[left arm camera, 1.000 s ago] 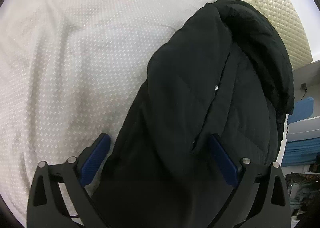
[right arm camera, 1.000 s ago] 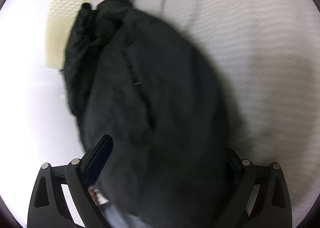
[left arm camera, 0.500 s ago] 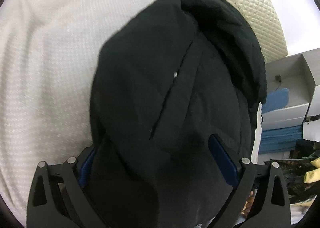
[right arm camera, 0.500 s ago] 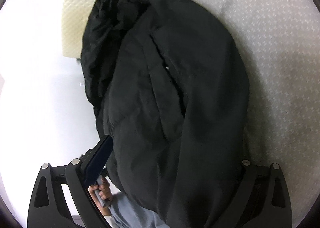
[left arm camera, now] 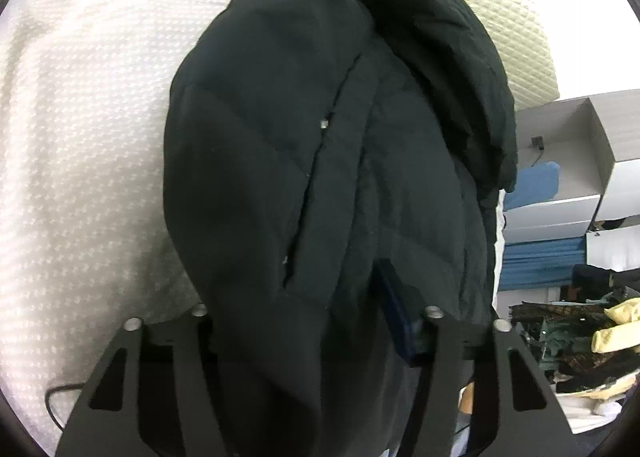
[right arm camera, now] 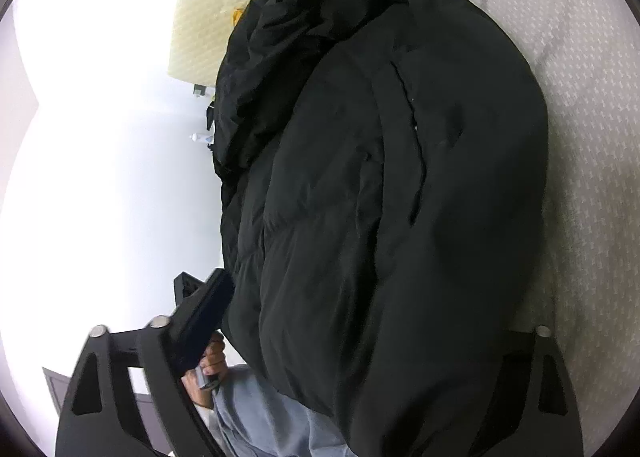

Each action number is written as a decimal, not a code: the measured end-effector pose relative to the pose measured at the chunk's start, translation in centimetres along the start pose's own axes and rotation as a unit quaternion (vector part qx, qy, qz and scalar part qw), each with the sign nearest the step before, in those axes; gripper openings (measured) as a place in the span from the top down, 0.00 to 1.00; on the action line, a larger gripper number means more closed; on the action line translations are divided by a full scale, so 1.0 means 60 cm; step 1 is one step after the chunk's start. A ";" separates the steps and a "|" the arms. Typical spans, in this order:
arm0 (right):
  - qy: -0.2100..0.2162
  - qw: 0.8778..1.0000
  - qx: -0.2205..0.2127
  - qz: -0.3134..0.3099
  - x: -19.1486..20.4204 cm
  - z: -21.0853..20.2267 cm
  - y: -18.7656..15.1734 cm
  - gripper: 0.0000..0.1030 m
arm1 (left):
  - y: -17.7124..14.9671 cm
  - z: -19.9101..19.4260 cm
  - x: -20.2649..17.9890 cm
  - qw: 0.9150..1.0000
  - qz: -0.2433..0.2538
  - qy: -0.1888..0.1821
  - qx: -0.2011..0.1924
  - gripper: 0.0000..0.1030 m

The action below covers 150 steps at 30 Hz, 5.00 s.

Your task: Fold large clothes

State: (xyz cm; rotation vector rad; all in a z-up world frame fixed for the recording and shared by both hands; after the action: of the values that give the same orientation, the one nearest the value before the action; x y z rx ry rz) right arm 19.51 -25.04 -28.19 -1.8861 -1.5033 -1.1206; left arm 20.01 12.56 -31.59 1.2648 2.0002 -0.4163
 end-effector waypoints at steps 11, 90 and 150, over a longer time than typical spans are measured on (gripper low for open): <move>0.017 0.996 -0.051 -0.074 0.043 -0.058 0.015 0.90 | 0.000 -0.028 -0.031 0.999 0.031 -0.035 -0.017 0.85; -0.072 0.985 -0.143 0.065 0.004 -0.073 0.229 0.94 | 0.121 -0.100 -0.160 0.991 0.075 0.112 -0.005 0.81; -0.240 0.903 -0.195 -0.298 0.225 0.015 -0.047 0.21 | -0.076 -0.116 -0.248 0.910 0.314 0.155 -0.219 0.20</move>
State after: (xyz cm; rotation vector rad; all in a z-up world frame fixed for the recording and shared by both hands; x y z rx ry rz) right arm 17.95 -15.97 -17.86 -2.1356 -2.4041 -1.3536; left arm 17.06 5.05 -16.58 1.6361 1.6541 0.5468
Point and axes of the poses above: each gripper's, at about its wrist camera, not at the fingertips, and z roughly the way its jaws point, x to its left, y to its top, the point moved 9 cm from there along z, roughly the way its jaws point, and after that the axes turned 5 degrees about -y, right-handed, at the moved point
